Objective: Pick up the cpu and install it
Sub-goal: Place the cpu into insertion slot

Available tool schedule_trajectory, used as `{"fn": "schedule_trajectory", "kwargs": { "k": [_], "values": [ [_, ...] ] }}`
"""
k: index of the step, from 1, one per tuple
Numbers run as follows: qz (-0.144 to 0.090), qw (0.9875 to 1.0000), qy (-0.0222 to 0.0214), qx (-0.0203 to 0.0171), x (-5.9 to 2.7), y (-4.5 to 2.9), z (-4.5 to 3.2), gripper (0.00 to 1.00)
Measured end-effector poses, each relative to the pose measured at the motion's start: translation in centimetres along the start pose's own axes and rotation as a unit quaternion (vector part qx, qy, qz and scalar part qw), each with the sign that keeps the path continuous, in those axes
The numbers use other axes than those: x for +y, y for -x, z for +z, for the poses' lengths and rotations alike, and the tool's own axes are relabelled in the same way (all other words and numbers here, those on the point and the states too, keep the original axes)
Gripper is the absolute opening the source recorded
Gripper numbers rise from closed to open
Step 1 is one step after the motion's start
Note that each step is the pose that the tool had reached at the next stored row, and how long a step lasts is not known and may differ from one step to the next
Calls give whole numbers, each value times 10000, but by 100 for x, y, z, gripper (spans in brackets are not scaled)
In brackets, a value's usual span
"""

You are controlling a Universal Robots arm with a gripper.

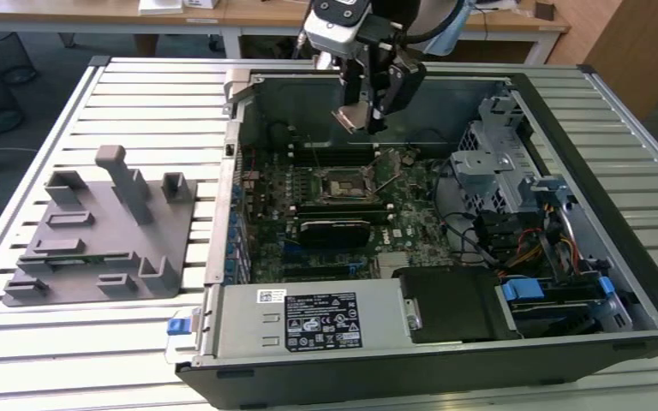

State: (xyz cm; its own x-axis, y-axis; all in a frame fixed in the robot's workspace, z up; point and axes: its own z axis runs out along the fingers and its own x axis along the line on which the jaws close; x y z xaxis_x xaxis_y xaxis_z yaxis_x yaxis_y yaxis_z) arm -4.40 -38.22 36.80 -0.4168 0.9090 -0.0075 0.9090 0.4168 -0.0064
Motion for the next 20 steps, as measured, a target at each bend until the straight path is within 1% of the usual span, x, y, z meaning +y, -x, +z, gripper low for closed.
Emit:
{"fn": "schedule_trajectory", "kwargs": {
  "k": [4,8,13,18,20],
  "values": [
    [310,9995,-4,-2,0,0,7,54],
    [604,9982,-6,-3,0,0,19,54],
    [971,9953,-10,-4,0,0,38,54],
    [1245,9922,-7,-9,-1,-2,48,54],
    [1355,9908,-7,-12,0,-3,53,54]
  ]
}}
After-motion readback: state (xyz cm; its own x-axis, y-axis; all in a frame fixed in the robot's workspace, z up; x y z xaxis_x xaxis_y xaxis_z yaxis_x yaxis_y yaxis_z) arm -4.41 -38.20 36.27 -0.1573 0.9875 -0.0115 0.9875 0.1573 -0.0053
